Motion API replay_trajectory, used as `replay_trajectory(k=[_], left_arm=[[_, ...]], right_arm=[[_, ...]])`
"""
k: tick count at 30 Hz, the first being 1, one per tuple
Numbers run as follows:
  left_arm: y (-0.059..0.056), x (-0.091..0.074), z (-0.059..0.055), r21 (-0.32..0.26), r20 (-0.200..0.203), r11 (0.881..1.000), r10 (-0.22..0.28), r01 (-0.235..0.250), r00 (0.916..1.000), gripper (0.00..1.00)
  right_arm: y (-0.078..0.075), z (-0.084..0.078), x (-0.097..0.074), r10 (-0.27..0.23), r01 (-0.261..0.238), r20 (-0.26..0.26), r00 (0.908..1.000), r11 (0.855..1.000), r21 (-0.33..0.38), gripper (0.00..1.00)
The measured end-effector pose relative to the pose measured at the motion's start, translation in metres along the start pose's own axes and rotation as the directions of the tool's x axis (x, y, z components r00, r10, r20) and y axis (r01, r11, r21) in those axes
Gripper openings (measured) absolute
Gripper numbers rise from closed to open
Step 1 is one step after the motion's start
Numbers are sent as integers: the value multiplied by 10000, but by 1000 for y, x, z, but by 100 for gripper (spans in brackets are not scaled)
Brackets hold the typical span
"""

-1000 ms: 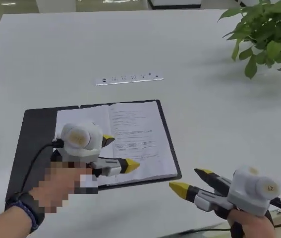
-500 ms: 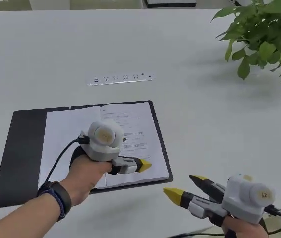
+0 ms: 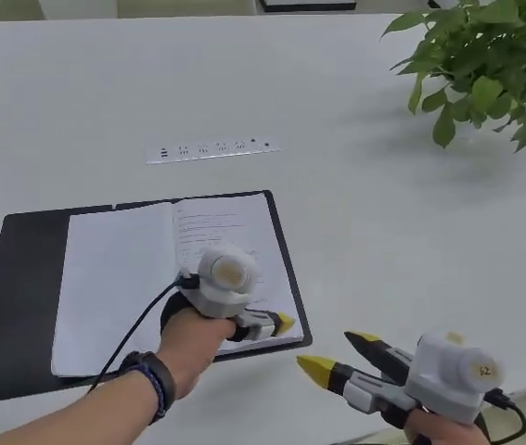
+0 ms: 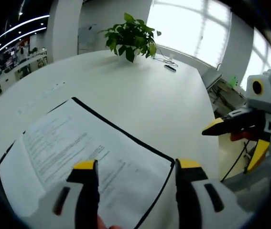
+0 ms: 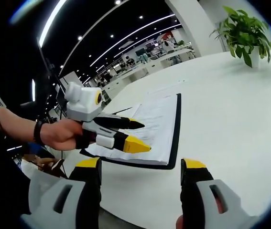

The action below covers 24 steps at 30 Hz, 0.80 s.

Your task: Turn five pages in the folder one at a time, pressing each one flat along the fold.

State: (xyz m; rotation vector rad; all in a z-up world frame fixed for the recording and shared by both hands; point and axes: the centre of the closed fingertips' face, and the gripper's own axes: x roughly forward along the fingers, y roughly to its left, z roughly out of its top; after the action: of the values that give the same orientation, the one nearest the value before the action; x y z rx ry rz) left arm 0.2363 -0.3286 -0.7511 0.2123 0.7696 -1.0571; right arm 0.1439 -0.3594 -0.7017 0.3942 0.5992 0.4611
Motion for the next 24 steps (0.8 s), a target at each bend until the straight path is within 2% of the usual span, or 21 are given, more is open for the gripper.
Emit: replay_trajectory(k=[2, 4, 8, 10, 12, 13, 16, 21, 24], left_arm=[[-3, 7, -2, -55, -77, 10000, 51, -52, 10000, 66], [-6, 12, -3, 188, -109, 9997, 150, -148, 9998, 65], [-1, 21, -12, 322, -422, 9986, 437, -423, 9982, 67], [-2, 23, -15, 386, -511, 9984, 437, -417, 9977, 67], [-2, 25, -21, 840, -682, 9952, 556, -498, 9961, 67], [-2, 25, -21, 1030, -653, 9932, 609, -540, 9960, 67], [-1, 23, -20, 949, -574, 9939, 615, -559, 9965, 67], [7, 19, -20, 862, -545, 9949, 578, -529, 9968, 60], [13, 16, -23, 1045, -589, 9924, 721, -657, 9957, 54]], right_arm=[[0, -2, 0, 6, -6, -81, 10000, 10000, 17, 66], [-2, -5, -1, -4, 4, -121, 9999, 10000, 23, 66], [-5, -6, -3, -17, 17, -117, 9999, 10000, 35, 65], [-6, -5, -4, -24, 25, -86, 10000, 10000, 97, 65], [-8, -4, -4, -51, 52, -83, 10000, 9999, 127, 65], [-9, -4, -4, -55, 56, -88, 9999, 9999, 128, 65], [-11, -2, -3, -43, 44, -97, 9999, 9999, 126, 64], [-11, 0, 1, 61, -60, -154, 9999, 9999, 82, 64], [-11, 1, 5, 143, -141, -198, 9997, 9999, 66, 63]])
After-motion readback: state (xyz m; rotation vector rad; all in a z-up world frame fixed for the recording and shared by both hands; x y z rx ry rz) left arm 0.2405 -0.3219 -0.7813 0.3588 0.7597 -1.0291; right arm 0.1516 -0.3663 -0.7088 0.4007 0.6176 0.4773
